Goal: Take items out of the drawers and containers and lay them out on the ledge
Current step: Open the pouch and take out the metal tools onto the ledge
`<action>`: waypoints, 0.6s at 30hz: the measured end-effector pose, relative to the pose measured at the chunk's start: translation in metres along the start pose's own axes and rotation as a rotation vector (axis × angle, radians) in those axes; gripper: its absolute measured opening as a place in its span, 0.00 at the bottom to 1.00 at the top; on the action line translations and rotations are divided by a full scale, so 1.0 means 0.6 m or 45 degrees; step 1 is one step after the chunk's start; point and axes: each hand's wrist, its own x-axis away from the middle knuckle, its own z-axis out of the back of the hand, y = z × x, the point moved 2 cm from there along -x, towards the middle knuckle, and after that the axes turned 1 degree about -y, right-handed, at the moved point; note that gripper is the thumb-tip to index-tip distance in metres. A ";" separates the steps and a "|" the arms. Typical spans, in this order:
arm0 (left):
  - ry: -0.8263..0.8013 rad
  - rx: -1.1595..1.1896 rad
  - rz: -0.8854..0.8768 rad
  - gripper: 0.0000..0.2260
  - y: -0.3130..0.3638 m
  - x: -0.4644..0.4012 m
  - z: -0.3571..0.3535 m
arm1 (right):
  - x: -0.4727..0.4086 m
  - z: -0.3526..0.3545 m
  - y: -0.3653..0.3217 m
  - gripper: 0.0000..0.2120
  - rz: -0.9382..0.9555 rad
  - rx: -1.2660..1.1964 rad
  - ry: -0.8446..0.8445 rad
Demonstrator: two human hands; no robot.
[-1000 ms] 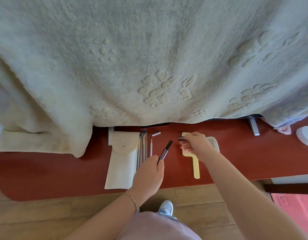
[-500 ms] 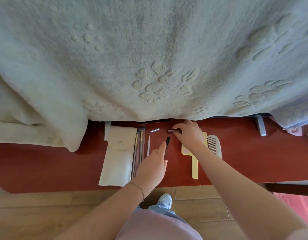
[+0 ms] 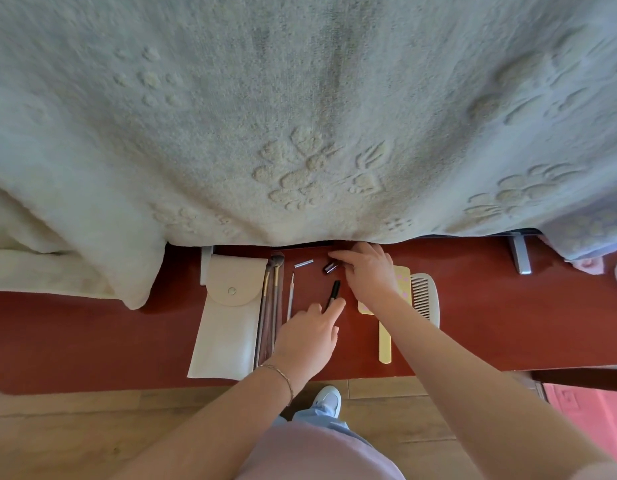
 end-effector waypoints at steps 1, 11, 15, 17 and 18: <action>-0.003 -0.005 -0.004 0.21 0.000 0.000 -0.001 | 0.002 0.001 0.001 0.17 0.002 0.004 0.006; -0.068 0.015 -0.047 0.23 -0.001 0.008 0.021 | 0.094 0.037 0.017 0.17 -0.057 -0.137 0.284; -0.043 0.129 -0.136 0.21 0.010 0.018 0.043 | 0.175 0.039 0.038 0.14 -0.240 -0.199 0.302; -0.040 0.114 -0.230 0.19 0.025 0.021 0.051 | 0.213 0.035 0.047 0.14 -0.312 -0.196 0.339; -0.043 0.075 -0.281 0.18 0.033 0.021 0.052 | 0.230 0.036 0.050 0.14 -0.344 -0.190 0.368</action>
